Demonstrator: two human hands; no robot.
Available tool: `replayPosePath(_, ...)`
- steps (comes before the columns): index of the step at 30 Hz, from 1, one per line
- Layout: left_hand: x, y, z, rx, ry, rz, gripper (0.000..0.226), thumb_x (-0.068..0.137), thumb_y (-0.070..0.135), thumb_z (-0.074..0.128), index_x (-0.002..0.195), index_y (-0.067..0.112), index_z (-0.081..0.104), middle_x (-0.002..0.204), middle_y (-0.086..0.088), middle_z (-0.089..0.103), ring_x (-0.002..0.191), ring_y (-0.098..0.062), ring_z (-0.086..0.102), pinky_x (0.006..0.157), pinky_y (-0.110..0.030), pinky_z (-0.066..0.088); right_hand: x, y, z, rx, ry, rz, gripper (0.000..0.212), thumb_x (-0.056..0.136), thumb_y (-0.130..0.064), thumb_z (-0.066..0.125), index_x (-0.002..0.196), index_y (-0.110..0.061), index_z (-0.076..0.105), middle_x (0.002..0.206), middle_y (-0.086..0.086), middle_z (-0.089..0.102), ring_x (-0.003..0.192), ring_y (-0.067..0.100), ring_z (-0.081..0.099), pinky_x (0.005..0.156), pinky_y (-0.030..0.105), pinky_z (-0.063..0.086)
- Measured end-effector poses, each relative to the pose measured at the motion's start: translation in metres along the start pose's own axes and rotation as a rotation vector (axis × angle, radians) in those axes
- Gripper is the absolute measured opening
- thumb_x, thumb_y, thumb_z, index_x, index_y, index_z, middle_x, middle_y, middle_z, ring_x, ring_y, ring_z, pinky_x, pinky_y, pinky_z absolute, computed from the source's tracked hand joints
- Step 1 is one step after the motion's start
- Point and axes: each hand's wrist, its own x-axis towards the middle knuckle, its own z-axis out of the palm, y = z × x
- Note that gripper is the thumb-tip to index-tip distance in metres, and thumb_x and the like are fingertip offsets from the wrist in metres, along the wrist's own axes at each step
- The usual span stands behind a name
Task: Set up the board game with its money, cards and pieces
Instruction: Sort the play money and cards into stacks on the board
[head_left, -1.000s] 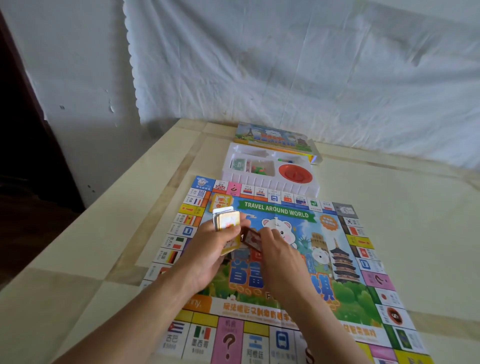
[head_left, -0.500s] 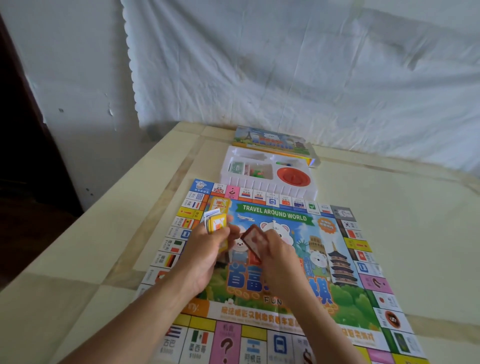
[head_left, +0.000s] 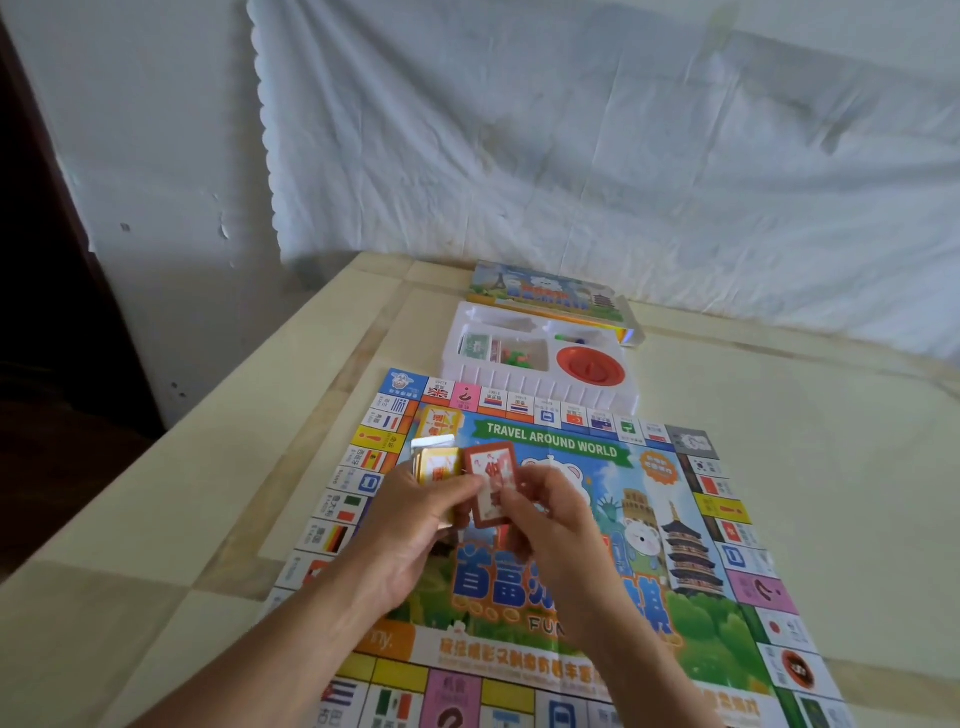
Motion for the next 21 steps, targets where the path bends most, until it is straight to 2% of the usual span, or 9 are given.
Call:
replayPosePath(2,0.001,0.002,-0.001,0.026,0.023,0.005,0.011,0.078,0.004,0.071,0.088,0.008,0.067,0.085,-0.016,0.074,0.082,-0.034,0.07,0.079,-0.047,0.054,0.002,0.005,-0.005,-0.359,0.114,-0.231,0.042,0.087,-0.02,0.065,0.125,-0.022,0.045,0.114,-0.011,0.051,0.096,0.005,0.053,0.08,0.022,0.049)
replayPosePath(4,0.002,0.003,-0.002,0.061,0.019,0.006,0.018,0.076,0.004,0.073,0.093,0.008,0.067,0.086,-0.016,0.074,0.084,-0.035,0.07,0.077,-0.045,0.054,0.004,0.009,-0.009,-0.703,0.1,-0.471,0.069,0.081,-0.021,0.069,0.14,-0.023,0.033,0.133,-0.016,0.035,0.126,0.004,0.031,0.105,0.022,0.031)
replayPosePath(6,0.001,0.003,-0.002,0.107,-0.017,0.009,0.019,0.076,0.003,0.073,0.093,0.007,0.068,0.084,-0.015,0.074,0.086,-0.035,0.07,0.075,-0.042,0.055,0.004,0.012,-0.009,-0.931,0.028,-0.558,0.084,0.079,-0.026,0.07,0.147,-0.023,0.021,0.144,-0.016,0.023,0.136,0.003,0.012,0.112,0.024,0.013)
replayPosePath(8,0.0,0.003,-0.003,0.151,-0.054,0.025,0.016,0.077,0.003,0.073,0.091,0.009,0.071,0.083,-0.014,0.074,0.085,-0.033,0.07,0.075,-0.042,0.056,0.004,0.015,-0.007,-1.015,0.013,-0.612,0.085,0.078,-0.027,0.072,0.147,-0.022,0.023,0.146,-0.013,0.027,0.135,0.005,0.012,0.111,0.025,0.011)
replayPosePath(10,0.0,0.003,-0.003,0.164,-0.079,0.036,0.015,0.077,0.003,0.073,0.09,0.01,0.072,0.086,-0.015,0.074,0.086,-0.033,0.07,0.079,-0.045,0.056,0.004,0.016,-0.006,-1.017,0.019,-0.655,0.079,0.077,-0.025,0.072,0.144,-0.018,0.031,0.14,-0.007,0.039,0.13,0.009,0.023,0.109,0.025,0.018)
replayPosePath(12,0.001,0.003,-0.004,0.129,-0.095,0.007,0.017,0.076,0.003,0.073,0.092,0.011,0.072,0.09,-0.017,0.073,0.088,-0.033,0.07,0.081,-0.046,0.055,0.004,0.014,-0.005,-0.959,-0.001,-0.619,0.074,0.079,-0.025,0.071,0.142,-0.018,0.034,0.136,-0.008,0.042,0.125,0.007,0.029,0.109,0.023,0.026)
replayPosePath(16,0.005,0.005,-0.015,-0.113,-0.264,-0.167,0.041,0.064,0.019,0.084,0.1,0.005,0.069,0.094,-0.019,0.07,0.083,-0.028,0.066,0.069,-0.034,0.052,0.0,0.004,-0.008,-0.647,-0.024,-0.498,0.068,0.078,-0.021,0.073,0.135,-0.03,0.038,0.12,-0.028,0.04,0.115,-0.006,0.037,0.097,0.021,0.044)
replayPosePath(18,0.006,0.006,-0.02,-0.186,-0.39,-0.243,0.054,0.05,0.027,0.093,0.097,0.008,0.073,0.093,-0.018,0.07,0.08,-0.025,0.066,0.063,-0.03,0.053,-0.004,-0.002,-0.009,-0.473,-0.035,-0.448,0.069,0.075,-0.016,0.076,0.127,-0.042,0.038,0.117,-0.028,0.043,0.113,-0.011,0.04,0.087,0.014,0.047)
replayPosePath(21,0.007,0.003,-0.022,-0.224,-0.507,-0.288,0.058,0.049,0.028,0.094,0.099,0.009,0.074,0.099,-0.017,0.069,0.086,-0.025,0.065,0.066,-0.029,0.054,-0.007,-0.005,-0.01,-0.347,-0.086,-0.388,0.072,0.073,-0.008,0.078,0.124,-0.042,0.04,0.118,-0.018,0.049,0.11,-0.014,0.044,0.078,0.005,0.045)
